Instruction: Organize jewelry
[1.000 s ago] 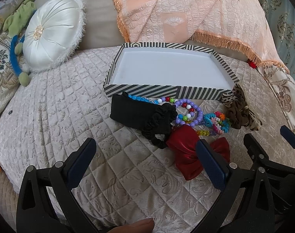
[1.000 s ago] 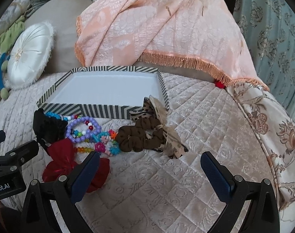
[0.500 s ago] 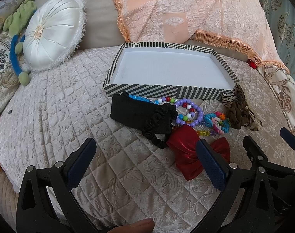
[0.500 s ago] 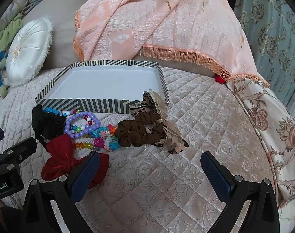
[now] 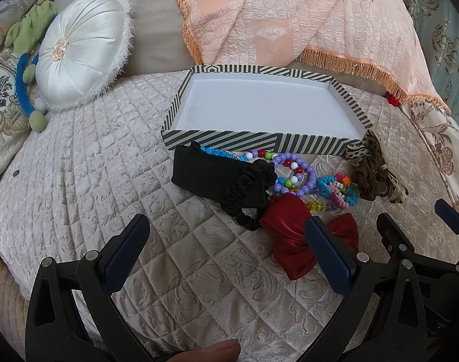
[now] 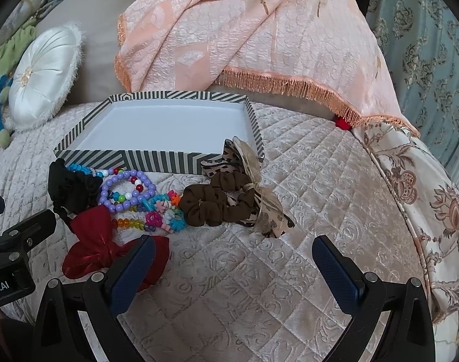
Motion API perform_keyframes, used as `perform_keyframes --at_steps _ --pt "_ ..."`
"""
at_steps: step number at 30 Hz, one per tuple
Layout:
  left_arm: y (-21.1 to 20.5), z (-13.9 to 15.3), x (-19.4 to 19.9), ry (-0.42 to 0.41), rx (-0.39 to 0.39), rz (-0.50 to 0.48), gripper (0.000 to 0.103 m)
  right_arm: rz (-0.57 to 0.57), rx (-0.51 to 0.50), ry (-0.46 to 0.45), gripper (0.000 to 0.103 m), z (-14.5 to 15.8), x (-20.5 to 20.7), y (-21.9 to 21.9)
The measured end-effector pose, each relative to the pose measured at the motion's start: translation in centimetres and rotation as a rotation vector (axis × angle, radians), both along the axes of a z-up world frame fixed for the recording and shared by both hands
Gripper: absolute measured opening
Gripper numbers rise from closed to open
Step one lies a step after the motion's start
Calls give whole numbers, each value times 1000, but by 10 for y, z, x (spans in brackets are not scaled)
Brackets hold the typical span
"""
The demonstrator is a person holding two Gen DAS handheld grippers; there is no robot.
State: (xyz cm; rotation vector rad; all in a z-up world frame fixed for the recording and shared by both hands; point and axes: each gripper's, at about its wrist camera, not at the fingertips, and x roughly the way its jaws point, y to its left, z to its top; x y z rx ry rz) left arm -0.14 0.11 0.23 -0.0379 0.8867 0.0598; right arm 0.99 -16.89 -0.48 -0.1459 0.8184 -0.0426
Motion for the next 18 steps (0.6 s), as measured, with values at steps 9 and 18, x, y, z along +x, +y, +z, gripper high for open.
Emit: perform_keyframes --at_steps 9,18 --pt "0 0 0 -1 0 -1 103 3 -1 3 103 -1 0 0" --pt "0 -1 1 0 0 -1 103 3 -4 6 103 -2 1 2"
